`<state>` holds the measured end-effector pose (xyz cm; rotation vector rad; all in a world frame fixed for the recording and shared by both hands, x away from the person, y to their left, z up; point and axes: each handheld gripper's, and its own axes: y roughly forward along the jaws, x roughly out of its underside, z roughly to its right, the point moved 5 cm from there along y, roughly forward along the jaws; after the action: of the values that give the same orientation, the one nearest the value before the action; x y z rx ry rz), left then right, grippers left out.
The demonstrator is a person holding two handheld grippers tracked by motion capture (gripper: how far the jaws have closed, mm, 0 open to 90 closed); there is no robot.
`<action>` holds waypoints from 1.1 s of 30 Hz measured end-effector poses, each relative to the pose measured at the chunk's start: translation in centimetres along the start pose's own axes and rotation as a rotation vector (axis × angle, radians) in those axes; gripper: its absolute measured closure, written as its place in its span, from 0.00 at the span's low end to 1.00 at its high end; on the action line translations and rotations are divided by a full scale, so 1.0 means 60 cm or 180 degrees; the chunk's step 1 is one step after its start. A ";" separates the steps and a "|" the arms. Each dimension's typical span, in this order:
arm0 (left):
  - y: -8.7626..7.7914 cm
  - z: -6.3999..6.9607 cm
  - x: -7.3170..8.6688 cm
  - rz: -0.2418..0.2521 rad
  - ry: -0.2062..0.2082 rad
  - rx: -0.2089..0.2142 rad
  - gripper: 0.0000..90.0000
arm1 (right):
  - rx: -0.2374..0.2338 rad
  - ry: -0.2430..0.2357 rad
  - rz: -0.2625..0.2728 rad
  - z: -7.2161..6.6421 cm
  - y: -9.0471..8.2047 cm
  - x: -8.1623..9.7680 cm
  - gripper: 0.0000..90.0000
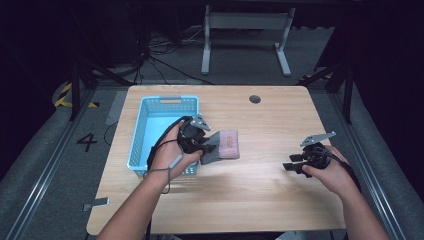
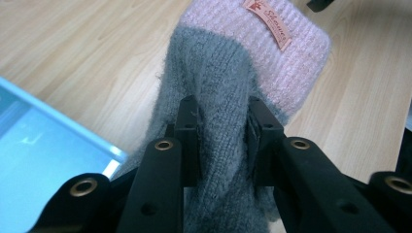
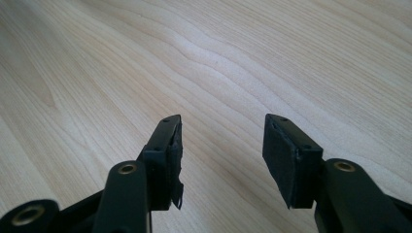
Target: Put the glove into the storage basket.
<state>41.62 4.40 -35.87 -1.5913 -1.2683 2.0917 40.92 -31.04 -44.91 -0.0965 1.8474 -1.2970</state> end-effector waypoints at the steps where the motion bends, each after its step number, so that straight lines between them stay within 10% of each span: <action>1: -0.003 -0.005 0.001 0.0021 -0.0022 -0.0013 0.80 | 0.0002 0.0006 0.0002 0.000 0.000 0.001 0.55; 33: -0.074 -0.200 0.053 -0.0105 -0.0270 -0.0391 0.80 | -0.0044 0.0016 -0.0012 0.004 0.010 -0.003 0.54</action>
<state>49.42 15.03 -35.21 -1.5328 -1.4674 2.1190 41.45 -30.86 -45.33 -0.1041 1.8617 -1.2881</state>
